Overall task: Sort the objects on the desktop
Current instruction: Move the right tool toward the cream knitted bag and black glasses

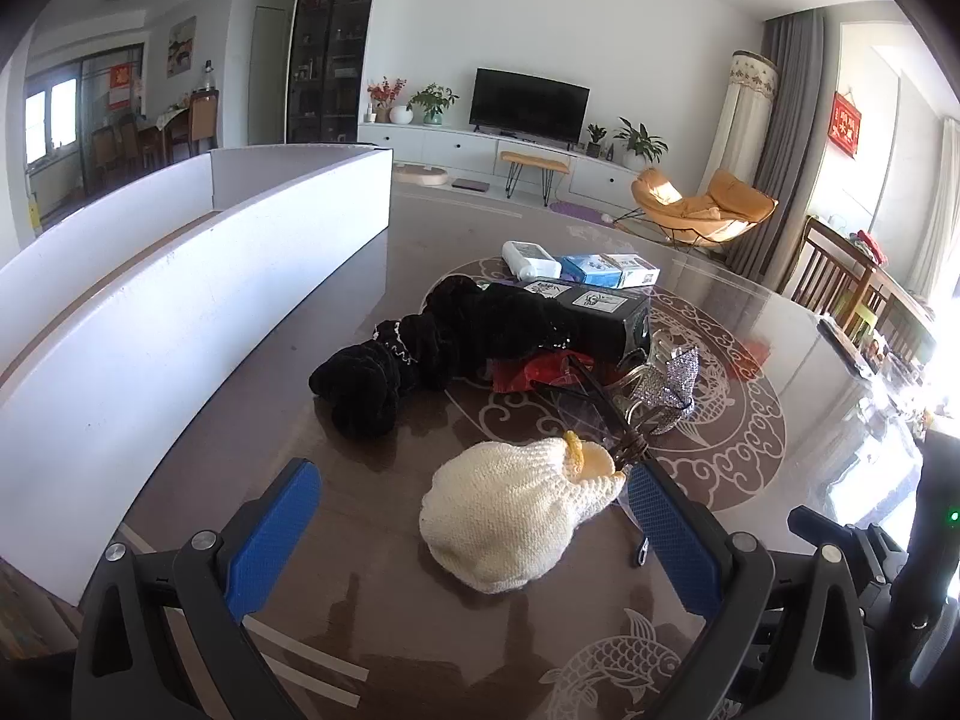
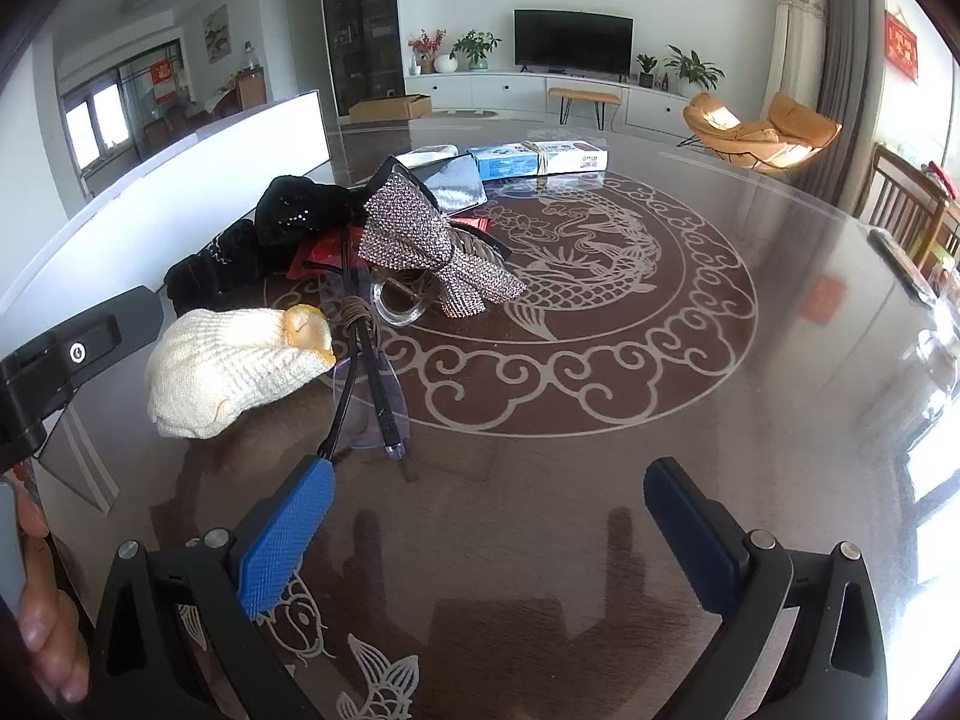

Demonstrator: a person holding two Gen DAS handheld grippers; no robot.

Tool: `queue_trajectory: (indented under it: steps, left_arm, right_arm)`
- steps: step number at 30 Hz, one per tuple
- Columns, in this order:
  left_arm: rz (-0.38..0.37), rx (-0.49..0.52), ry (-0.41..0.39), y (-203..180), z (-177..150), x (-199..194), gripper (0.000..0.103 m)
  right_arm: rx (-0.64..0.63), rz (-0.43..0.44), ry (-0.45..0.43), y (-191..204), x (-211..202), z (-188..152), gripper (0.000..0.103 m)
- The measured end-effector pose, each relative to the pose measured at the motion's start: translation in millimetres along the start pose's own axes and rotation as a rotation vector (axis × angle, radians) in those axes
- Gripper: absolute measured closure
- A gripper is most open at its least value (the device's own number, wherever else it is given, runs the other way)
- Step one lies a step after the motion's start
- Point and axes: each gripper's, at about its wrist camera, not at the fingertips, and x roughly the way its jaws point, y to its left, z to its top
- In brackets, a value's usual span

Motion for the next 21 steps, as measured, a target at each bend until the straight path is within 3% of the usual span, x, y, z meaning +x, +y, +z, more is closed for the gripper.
queue_trajectory:
  steps: [21]
  left_arm:
    - [-0.001,-0.014,0.016,2.5,-0.9,2.7,0.0]
  right_arm:
    - [-0.035,0.013,0.026,8.7,6.1,-0.5,0.0]
